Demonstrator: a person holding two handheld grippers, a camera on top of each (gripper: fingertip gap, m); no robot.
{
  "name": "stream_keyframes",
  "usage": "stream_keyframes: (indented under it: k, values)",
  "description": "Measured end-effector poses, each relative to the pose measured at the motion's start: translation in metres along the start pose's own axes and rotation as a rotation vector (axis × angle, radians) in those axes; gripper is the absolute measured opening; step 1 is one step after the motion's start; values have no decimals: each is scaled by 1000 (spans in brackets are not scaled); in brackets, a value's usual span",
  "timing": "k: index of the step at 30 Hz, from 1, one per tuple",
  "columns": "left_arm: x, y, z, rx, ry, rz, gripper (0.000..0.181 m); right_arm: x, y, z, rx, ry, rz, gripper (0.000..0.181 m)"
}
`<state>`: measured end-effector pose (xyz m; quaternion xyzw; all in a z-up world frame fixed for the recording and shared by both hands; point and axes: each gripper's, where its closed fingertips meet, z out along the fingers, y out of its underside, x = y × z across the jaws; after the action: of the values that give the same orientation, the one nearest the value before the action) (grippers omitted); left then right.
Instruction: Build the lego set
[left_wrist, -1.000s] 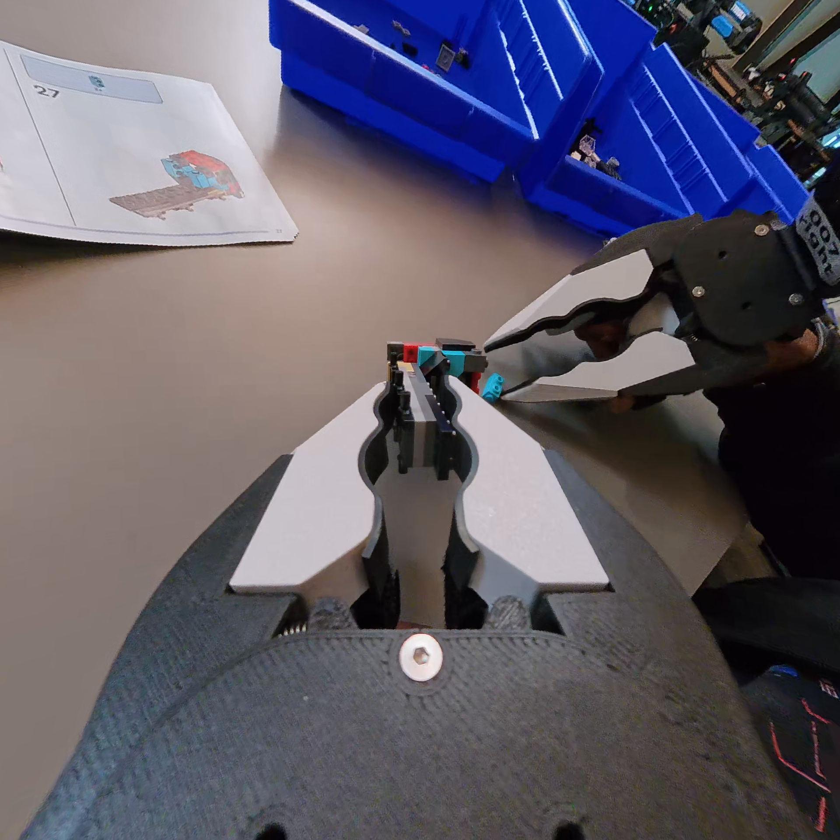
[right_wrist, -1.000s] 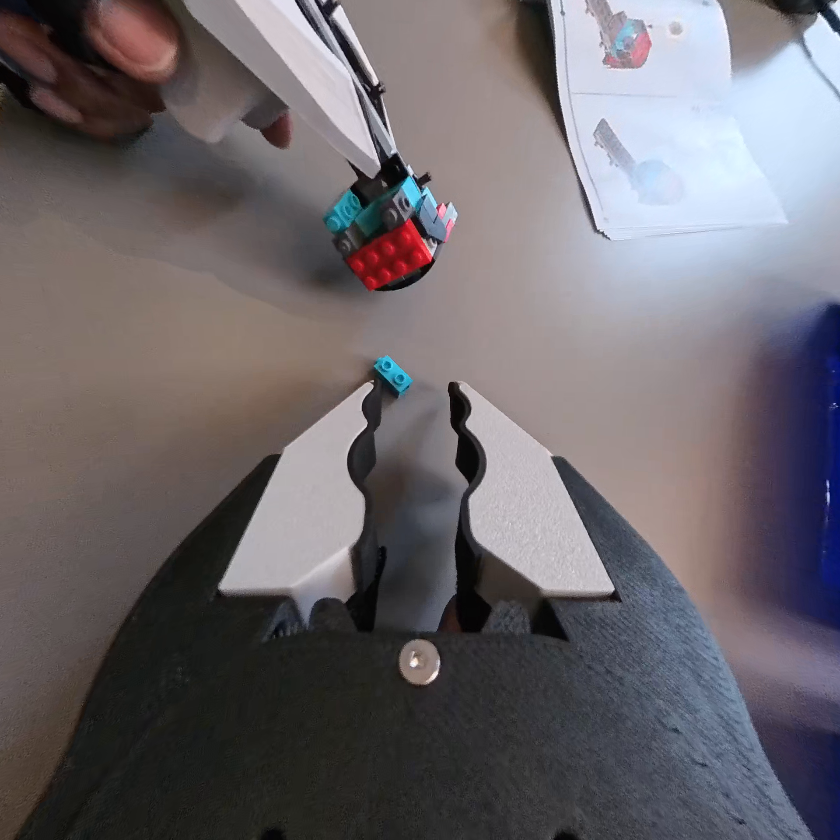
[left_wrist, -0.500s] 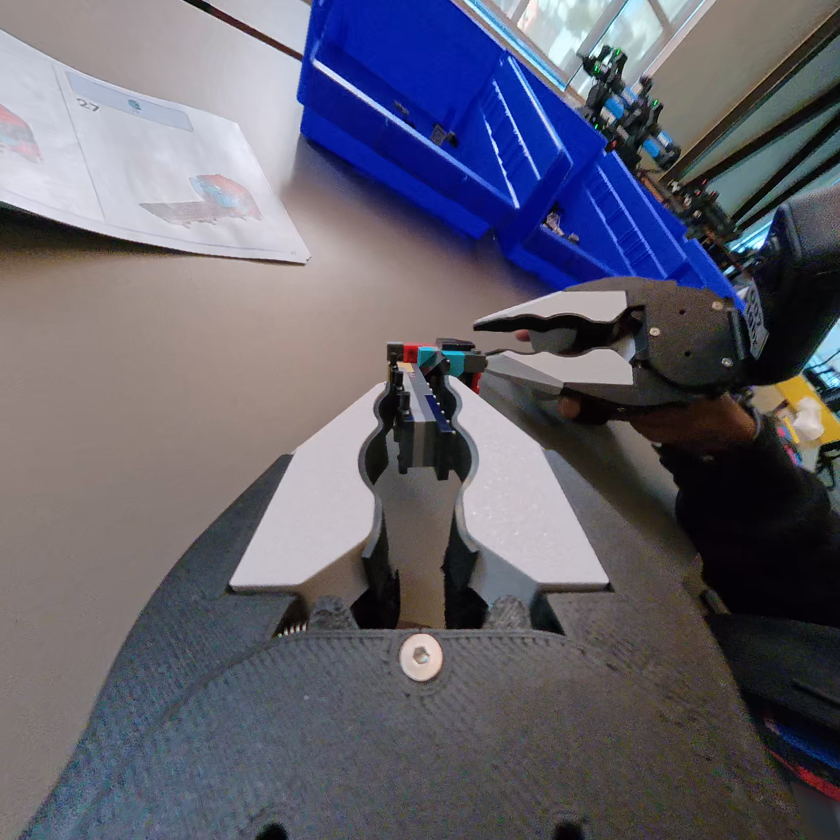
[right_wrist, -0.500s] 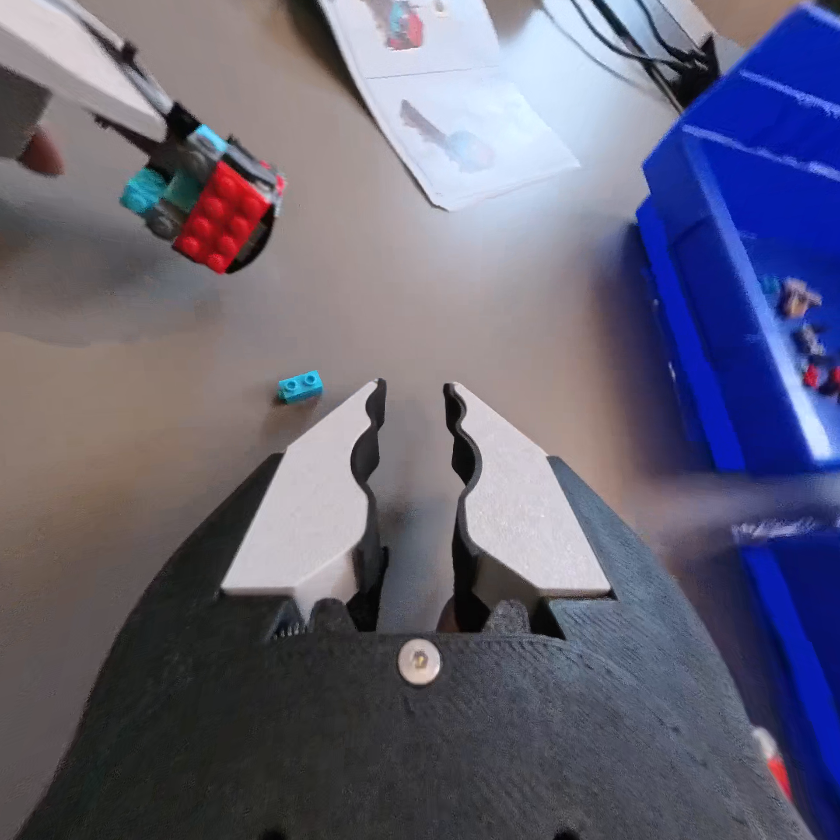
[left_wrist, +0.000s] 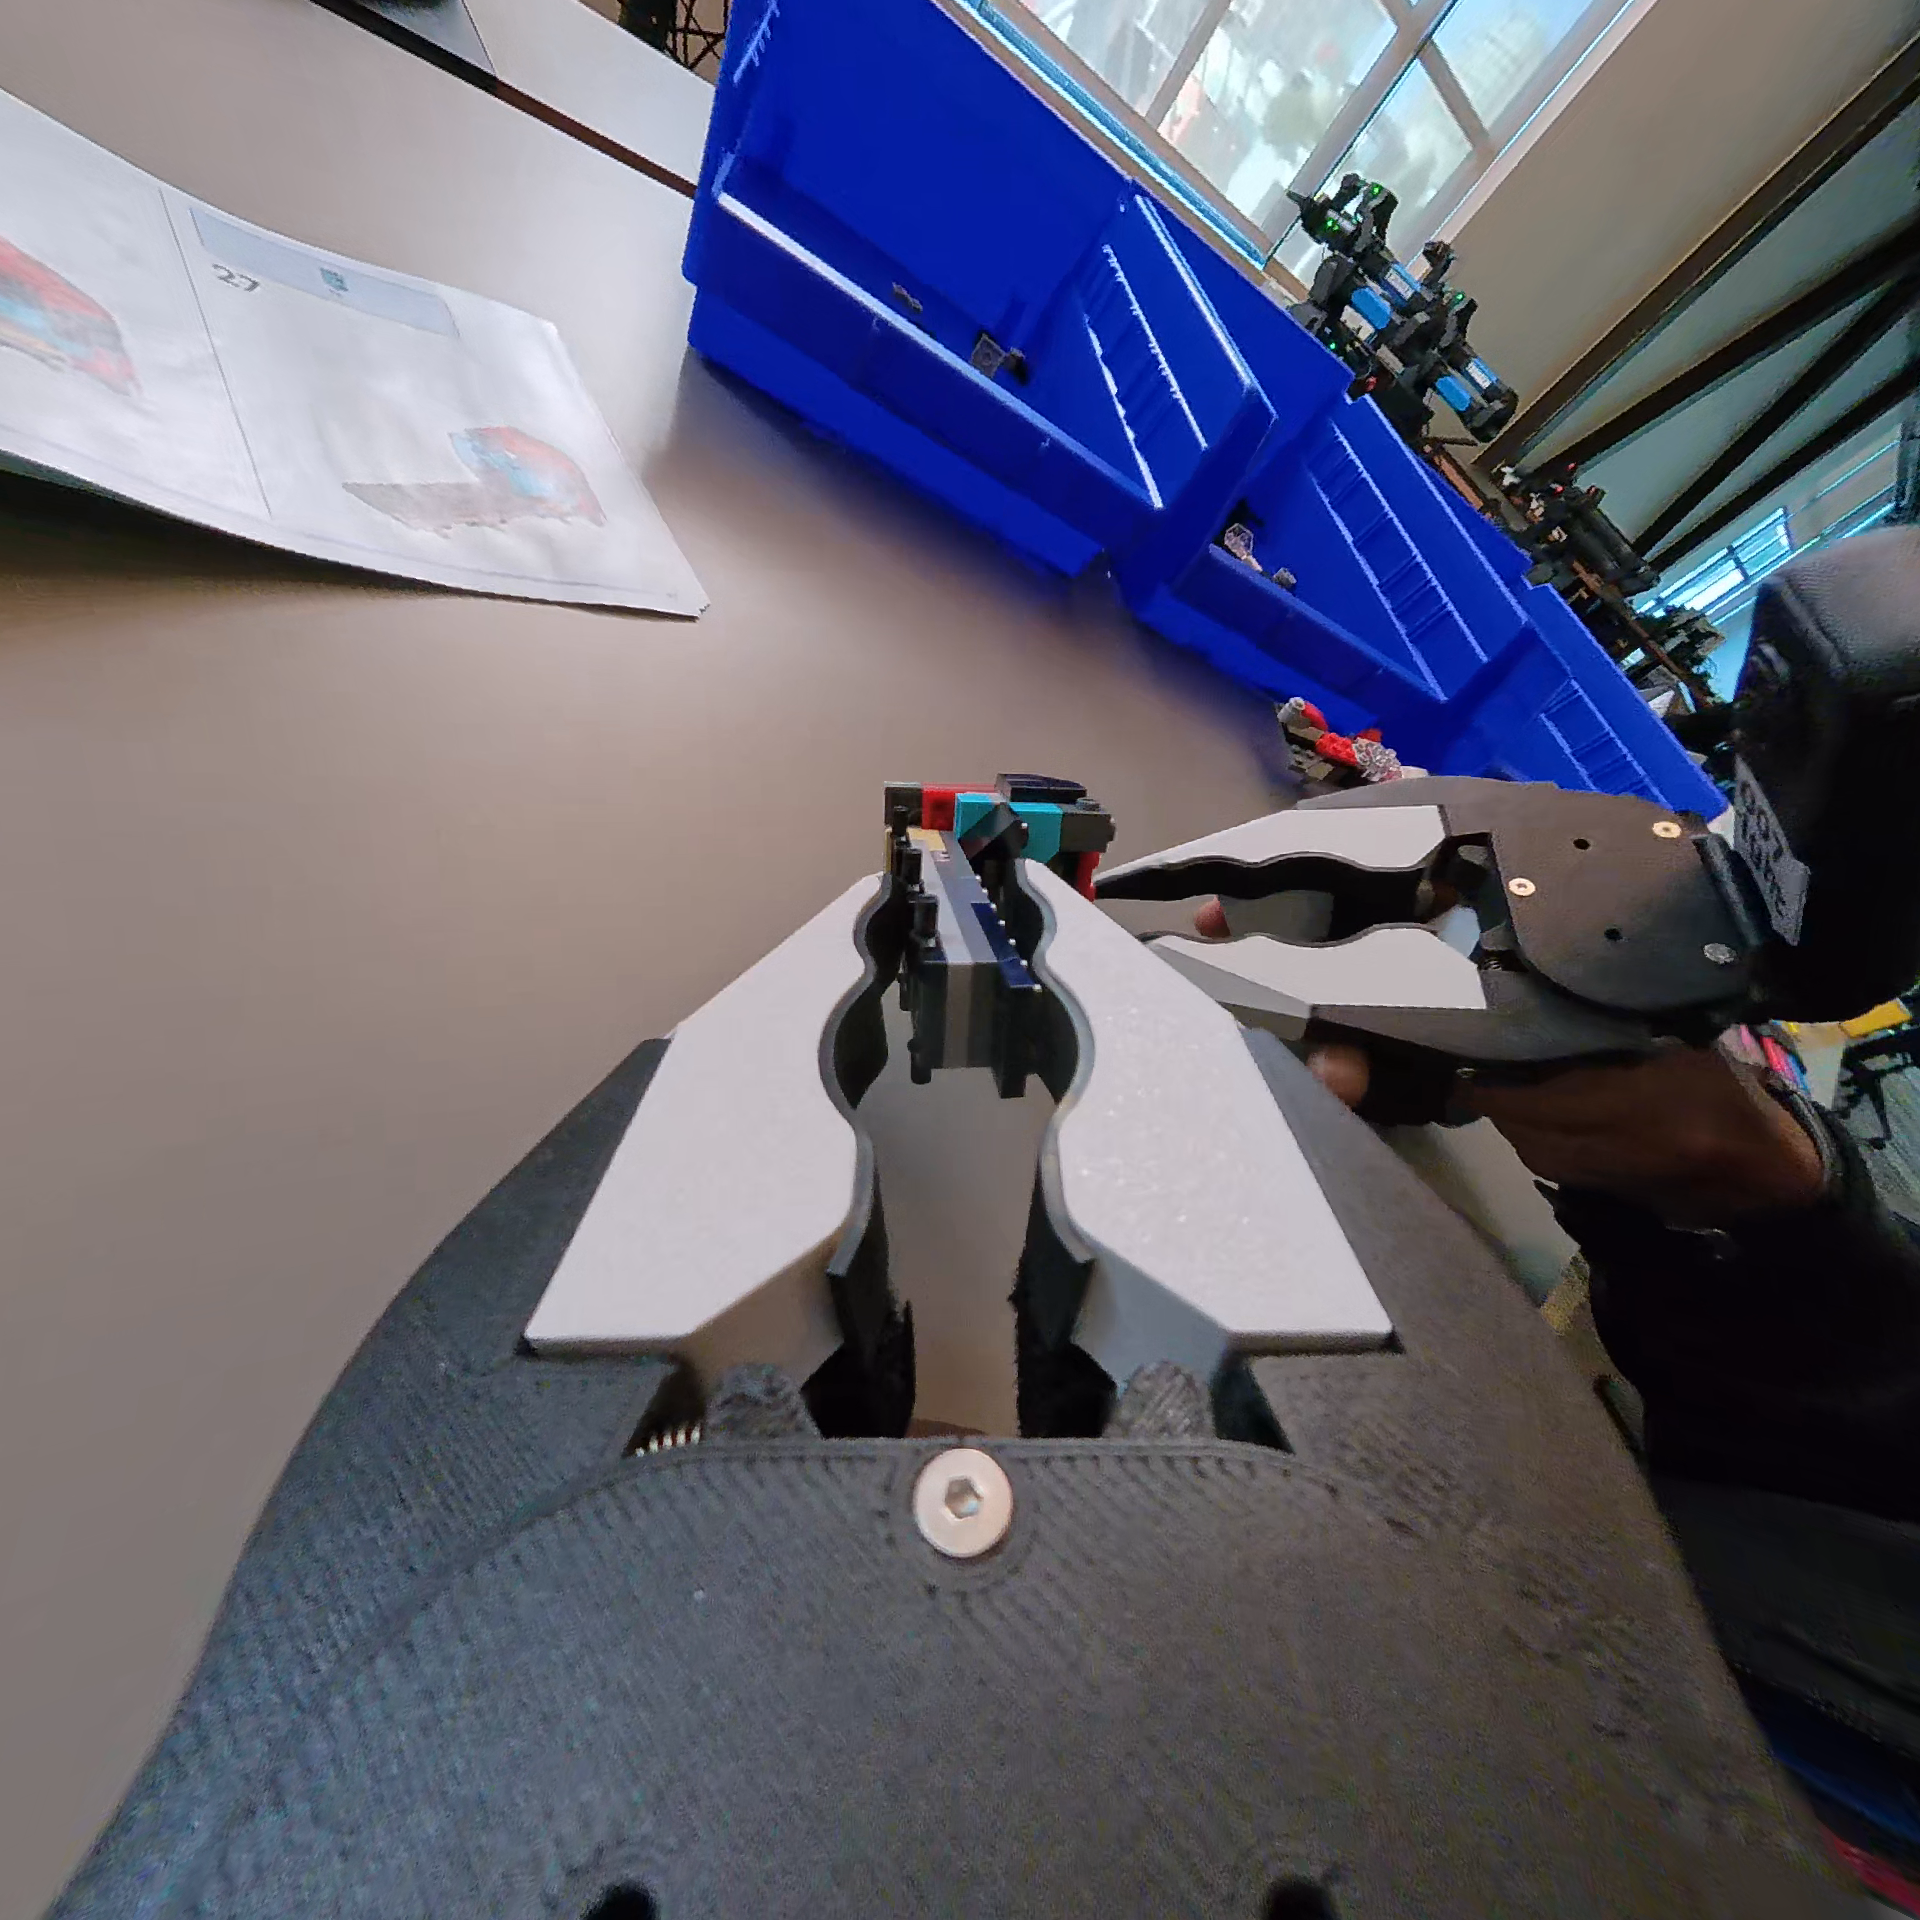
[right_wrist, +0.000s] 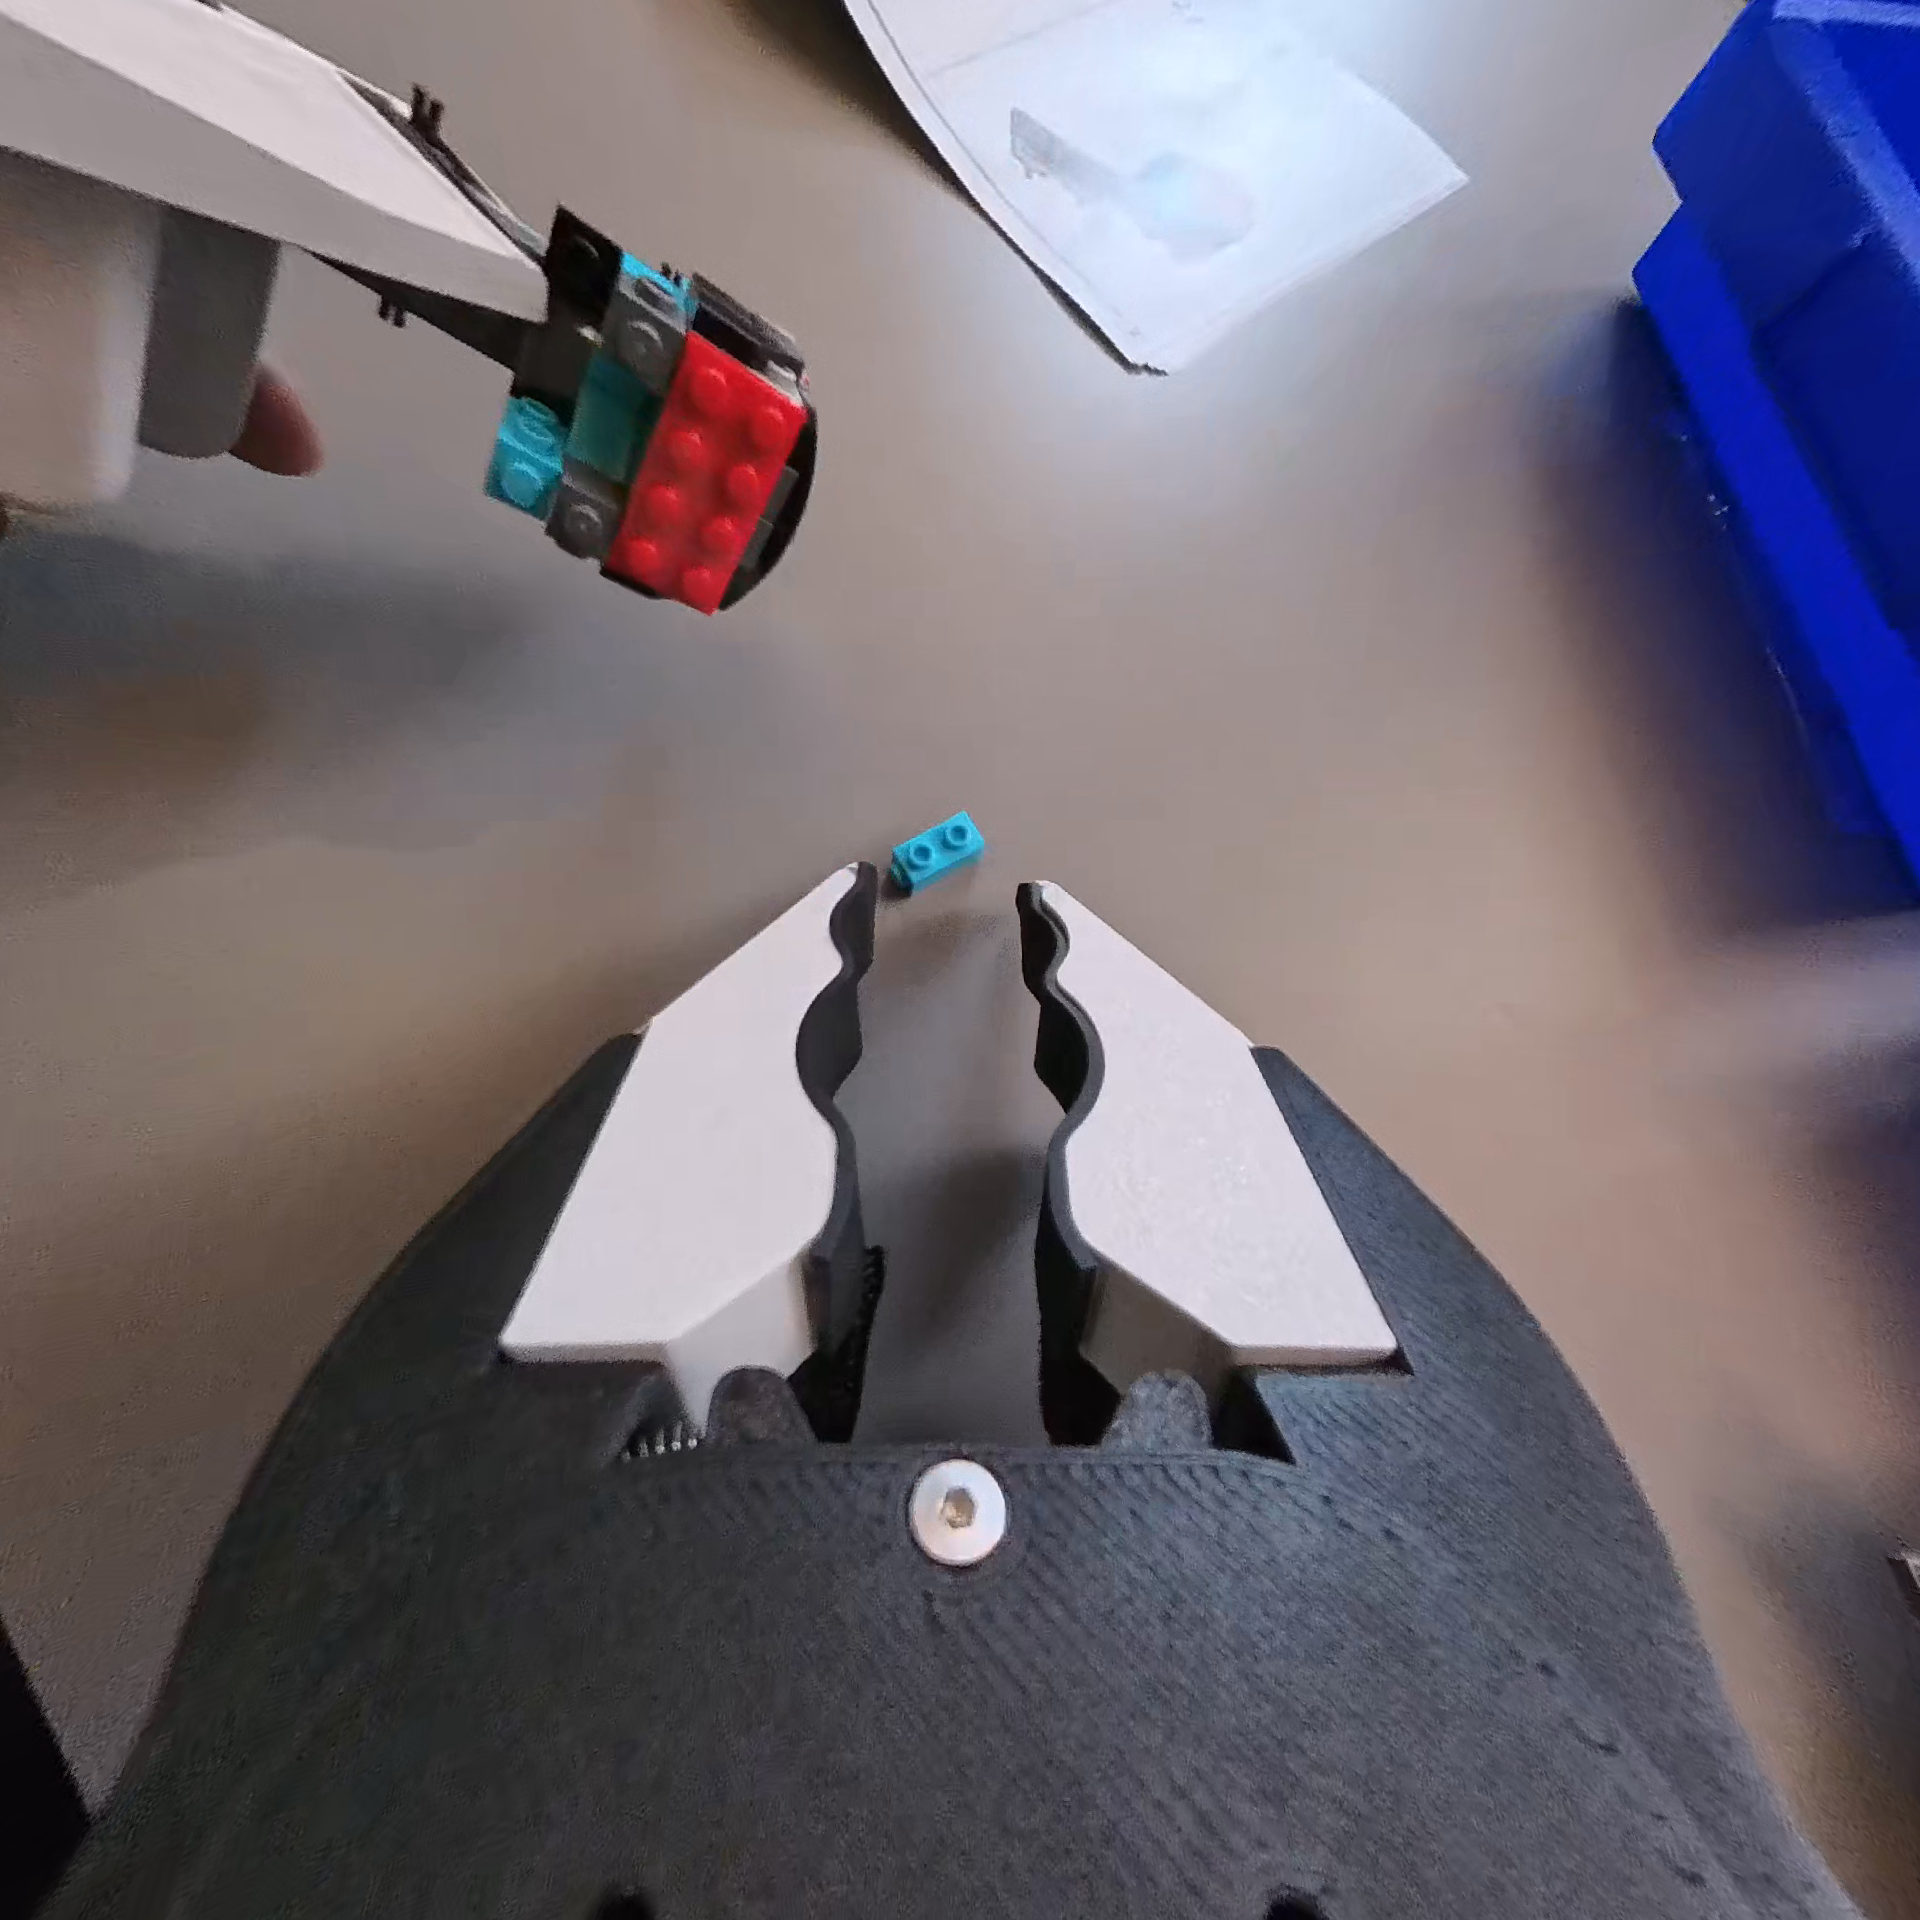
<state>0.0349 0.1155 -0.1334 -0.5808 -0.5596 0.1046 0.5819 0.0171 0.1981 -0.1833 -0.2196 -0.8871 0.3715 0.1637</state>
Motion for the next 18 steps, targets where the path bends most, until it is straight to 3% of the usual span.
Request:
stream_keyframes:
  k: [5, 10, 18]
  values:
    - [1, 1, -1, 0, 3, 3, 20, -2, -5, 8, -10, 19, -75, 12]
    - [5, 3, -3, 1, 15, 8, 20, 4, -7, 9, 9, 26, -213, 10]
    - [7, 5, -9, 0, 26, 3, 20, 38, -1, 0, -57, 148, -824, 11]
